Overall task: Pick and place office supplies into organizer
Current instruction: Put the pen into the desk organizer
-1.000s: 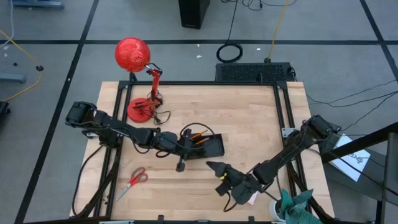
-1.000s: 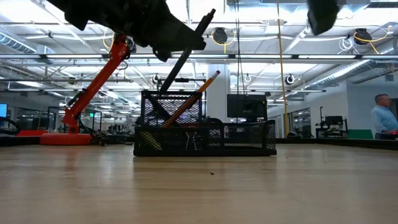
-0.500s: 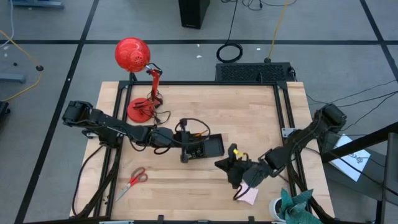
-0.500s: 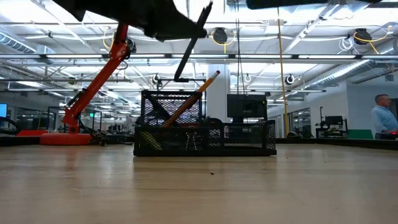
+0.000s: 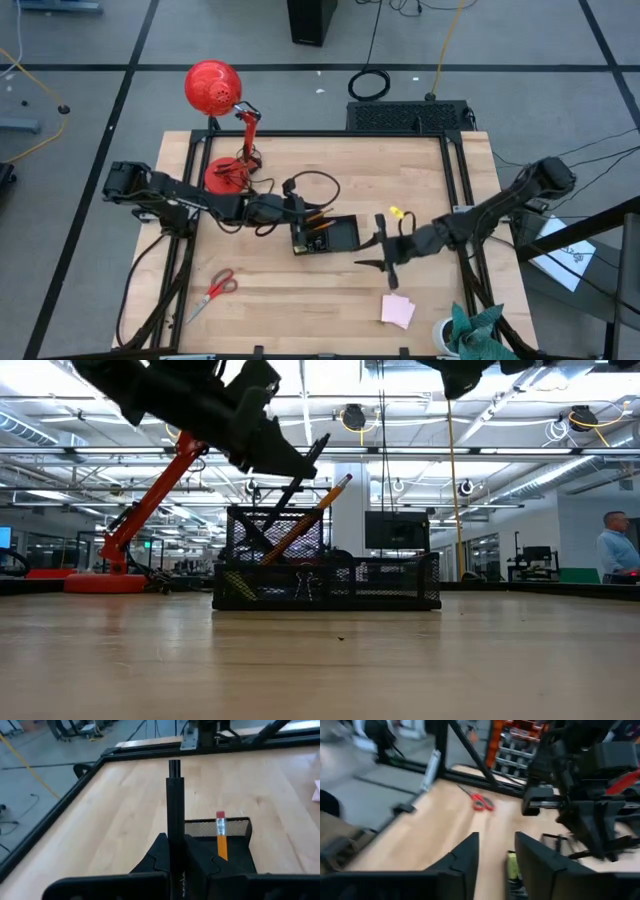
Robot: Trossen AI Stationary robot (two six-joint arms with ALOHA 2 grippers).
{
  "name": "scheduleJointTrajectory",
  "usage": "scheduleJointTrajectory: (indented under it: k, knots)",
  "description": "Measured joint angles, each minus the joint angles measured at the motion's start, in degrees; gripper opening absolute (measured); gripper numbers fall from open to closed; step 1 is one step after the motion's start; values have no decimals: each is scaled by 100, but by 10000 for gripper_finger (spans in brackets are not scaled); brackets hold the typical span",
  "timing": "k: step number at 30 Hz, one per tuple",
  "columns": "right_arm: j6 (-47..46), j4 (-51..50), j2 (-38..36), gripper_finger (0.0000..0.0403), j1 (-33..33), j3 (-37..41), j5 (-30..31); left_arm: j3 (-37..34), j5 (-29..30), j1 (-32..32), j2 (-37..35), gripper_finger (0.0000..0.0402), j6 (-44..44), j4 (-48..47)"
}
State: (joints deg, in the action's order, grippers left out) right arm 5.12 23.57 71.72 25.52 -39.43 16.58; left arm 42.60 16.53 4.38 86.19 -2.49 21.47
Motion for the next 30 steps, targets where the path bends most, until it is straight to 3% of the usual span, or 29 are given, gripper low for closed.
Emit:
scheduleJointTrajectory:
  k: [4,11,16,23,30]
  knots:
    - [-472,28,-231,153,-201,246,-632,-331,-41,3,-2,19,227,516]
    - [-598,1304,-269,180,-227,808,-641,-699,-44,18,-2,19,720,900]
    - [-600,2076,-269,177,-229,1096,-637,-696,-86,20,0,19,908,993]
    - [-600,2081,-271,170,-230,1099,-632,-694,-103,150,100,19,842,1024]
    - [-600,2081,-273,169,-232,1100,-591,-687,21,215,767,24,822,1466]
